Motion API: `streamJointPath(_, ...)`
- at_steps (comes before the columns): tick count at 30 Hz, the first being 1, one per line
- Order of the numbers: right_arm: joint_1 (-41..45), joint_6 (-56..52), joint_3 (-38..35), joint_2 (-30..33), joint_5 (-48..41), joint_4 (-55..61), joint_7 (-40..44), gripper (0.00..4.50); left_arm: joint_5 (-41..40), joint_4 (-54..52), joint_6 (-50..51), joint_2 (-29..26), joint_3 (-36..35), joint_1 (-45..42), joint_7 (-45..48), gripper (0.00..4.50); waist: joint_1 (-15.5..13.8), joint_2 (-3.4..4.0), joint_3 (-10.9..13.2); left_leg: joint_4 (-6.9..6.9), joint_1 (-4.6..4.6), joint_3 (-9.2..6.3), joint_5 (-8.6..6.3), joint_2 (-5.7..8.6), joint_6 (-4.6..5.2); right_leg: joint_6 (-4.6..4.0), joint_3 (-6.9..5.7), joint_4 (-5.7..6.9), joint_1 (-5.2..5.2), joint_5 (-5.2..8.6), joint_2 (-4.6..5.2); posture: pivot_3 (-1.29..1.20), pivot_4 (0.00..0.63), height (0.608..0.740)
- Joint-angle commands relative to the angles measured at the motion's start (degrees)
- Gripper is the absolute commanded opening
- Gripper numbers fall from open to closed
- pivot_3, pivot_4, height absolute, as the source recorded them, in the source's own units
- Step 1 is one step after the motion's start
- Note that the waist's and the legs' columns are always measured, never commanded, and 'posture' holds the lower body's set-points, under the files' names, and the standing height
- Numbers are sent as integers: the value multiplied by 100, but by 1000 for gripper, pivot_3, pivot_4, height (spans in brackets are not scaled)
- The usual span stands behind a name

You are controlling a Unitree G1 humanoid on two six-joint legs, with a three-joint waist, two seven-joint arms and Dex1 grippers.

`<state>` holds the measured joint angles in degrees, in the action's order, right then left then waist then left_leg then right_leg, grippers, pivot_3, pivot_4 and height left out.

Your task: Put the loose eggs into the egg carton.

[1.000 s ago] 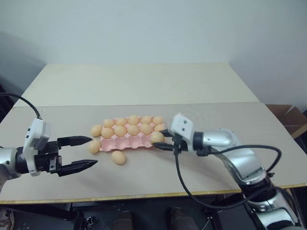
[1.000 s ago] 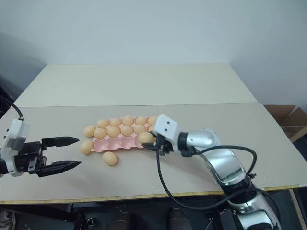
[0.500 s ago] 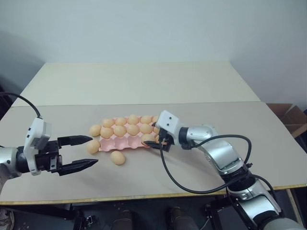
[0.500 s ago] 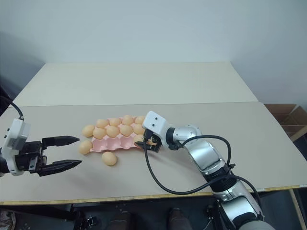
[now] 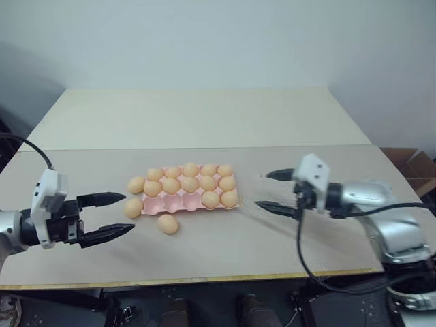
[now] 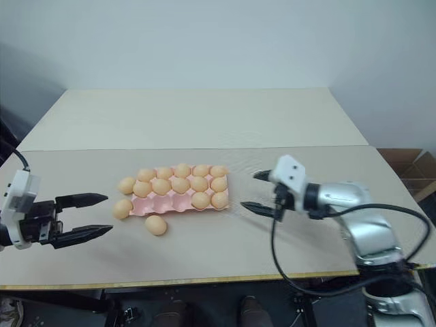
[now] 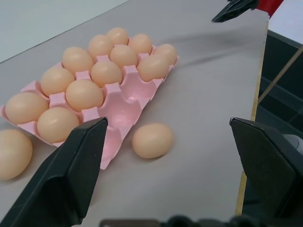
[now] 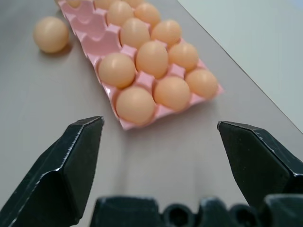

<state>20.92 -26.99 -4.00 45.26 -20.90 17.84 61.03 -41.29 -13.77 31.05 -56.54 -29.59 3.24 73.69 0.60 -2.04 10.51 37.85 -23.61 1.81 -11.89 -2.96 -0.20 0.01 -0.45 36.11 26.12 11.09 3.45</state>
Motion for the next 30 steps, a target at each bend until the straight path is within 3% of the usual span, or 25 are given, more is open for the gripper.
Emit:
streamJointPath(1, -403, 553, -766, 536, -535, 96, 909, 4447, 39, 1, -144, -87, -158, 39, 96, 4500, -3, 0, 0, 0, 3, 0, 0, 0, 0, -3, 2, 0, -2, 2, 0, 0, 150, 740)
streamJointPath(4, -721, 723, -1060, 847, -757, 18, 1310, 4447, 147, -9, -218, -99, -101, 116, 135, 4500, 12, -1, -1, 0, 10, 5, 0, 0, 0, -7, 7, -1, -7, 4, 1, 0, 150, 740)
streamJointPath(12, -668, 750, -963, 847, -816, 50, 1187, 4447, 223, -118, -263, -85, 170, 52, 144, 4500, 7, -4, -2, 0, 27, 24, 0, 0, 0, -7, 27, 4, -9, 4, 0, 0, 150, 740)
streamJointPath(21, -580, 739, -867, 816, -905, 124, 1117, 4447, 1339, -454, -411, 416, 1866, -484, -944, 4500, -35, -8, -5, 0, 28, 45, 0, 7, -1, 5, 54, 1, -9, -3, 0, 0, 150, 740)
streamJointPath(30, -752, 679, -1028, 861, -1018, 347, 1020, 4447, 1946, -545, -346, 889, 2670, -639, -1770, 4500, -22, -10, -6, 0, 31, 53, -1, 8, 0, 37, 65, 2, -8, -23, -1, 0, 150, 740)
